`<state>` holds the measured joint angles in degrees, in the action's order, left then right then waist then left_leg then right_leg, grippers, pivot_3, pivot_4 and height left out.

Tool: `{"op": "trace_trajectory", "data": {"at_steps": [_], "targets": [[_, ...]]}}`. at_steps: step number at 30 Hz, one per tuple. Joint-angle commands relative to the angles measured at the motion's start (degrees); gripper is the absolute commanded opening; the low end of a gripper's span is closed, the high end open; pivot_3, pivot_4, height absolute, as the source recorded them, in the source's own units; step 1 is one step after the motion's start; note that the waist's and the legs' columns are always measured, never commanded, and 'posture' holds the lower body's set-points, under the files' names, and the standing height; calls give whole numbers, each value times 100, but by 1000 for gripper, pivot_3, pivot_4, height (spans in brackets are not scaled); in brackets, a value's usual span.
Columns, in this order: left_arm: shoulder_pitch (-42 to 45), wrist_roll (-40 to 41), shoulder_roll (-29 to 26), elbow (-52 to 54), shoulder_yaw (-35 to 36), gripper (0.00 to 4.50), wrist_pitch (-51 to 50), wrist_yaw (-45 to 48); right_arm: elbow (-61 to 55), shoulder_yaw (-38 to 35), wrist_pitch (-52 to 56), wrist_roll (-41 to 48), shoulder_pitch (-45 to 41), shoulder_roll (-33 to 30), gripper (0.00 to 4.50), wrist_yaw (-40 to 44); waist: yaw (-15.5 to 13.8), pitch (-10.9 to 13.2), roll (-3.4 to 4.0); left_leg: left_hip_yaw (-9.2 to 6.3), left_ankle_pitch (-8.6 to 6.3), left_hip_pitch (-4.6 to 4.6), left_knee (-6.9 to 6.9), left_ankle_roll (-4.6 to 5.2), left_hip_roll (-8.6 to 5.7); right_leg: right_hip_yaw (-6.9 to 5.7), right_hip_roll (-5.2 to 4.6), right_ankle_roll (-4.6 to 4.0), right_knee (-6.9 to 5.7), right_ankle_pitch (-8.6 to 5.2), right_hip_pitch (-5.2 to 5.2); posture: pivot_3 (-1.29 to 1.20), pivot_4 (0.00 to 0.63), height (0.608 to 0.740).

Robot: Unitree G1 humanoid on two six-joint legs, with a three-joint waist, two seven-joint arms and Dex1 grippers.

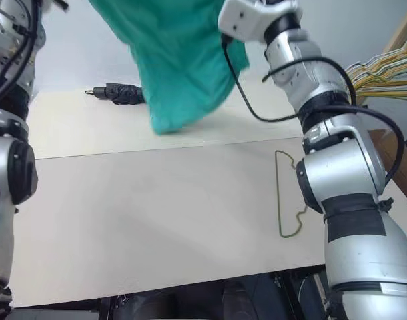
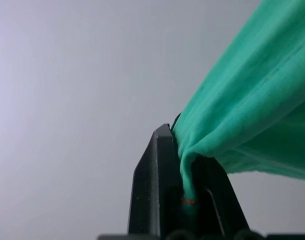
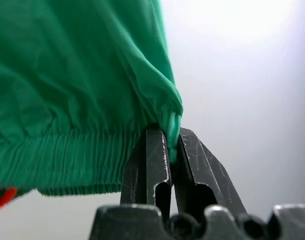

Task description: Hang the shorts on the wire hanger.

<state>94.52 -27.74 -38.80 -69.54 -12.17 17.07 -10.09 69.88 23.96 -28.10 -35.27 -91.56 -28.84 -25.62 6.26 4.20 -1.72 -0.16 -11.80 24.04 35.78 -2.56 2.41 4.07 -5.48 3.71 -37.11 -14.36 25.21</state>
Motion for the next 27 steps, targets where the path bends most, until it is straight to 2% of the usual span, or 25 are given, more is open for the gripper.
{"op": "trace_trajectory", "data": {"at_steps": [1,5,7,9,13,16,20,23,27], "targets": [[93,-60,-442,-41,58,37,638,-300,236,-213,-424,57,103,-325,0,-377,-68,0,1,4,-1,0,2,1,-2,0,-2,1,5,0,-5,7,0,740],[-518,-66,-616,321,-48,37,1541,127,251,-44,-974,-31,647,-481,0,31,-181,-5,3,5,-6,-13,14,9,-11,-3,-9,5,25,0,-43,-2,8,740],[-1586,283,-820,1062,37,37,2074,843,67,234,-1612,-280,1331,-726,0,187,-229,-7,7,4,-6,-35,22,12,-11,-5,-9,11,34,3,-78,-13,30,740],[-2562,757,-976,1900,193,37,2180,1607,-44,310,-2123,-265,1854,-877,0,553,-233,-7,8,5,-9,-81,28,18,-12,-3,-13,17,38,6,-121,-18,36,740],[-5109,2108,-1358,4497,644,37,1294,3137,-317,548,-3076,-362,2899,-1229,0,1175,-87,3,11,1,-4,-74,52,12,-10,6,-9,12,13,9,-106,-36,63,740],[-6588,2925,-1781,6087,902,37,674,4152,-467,605,-3577,-265,3468,-1359,0,1736,85,23,10,-6,-4,-73,67,12,-2,8,-1,11,1,10,-106,-39,80,740],[-7607,3728,-2358,7189,1167,37,-229,5313,-750,607,-4021,-122,4006,-1440,0,2357,229,33,11,-22,-5,-111,72,16,14,6,22,-8,0,21,-150,-36,92,740],[-8252,4213,-2936,7661,1336,37,-584,6347,-983,562,-4192,73,4293,-1475,0,2839,280,86,6,-19,-26,-281,44,50,14,4,26,-8,33,-1,-316,-40,97,740],[-9137,4643,-3683,8177,1608,37,-926,7626,-1404,576,-4446,185,4588,-1603,0,3328,312,130,-3,-13,-40,-359,35,73,19,5,25,20,41,-54,-395,-51,97,740]]}}
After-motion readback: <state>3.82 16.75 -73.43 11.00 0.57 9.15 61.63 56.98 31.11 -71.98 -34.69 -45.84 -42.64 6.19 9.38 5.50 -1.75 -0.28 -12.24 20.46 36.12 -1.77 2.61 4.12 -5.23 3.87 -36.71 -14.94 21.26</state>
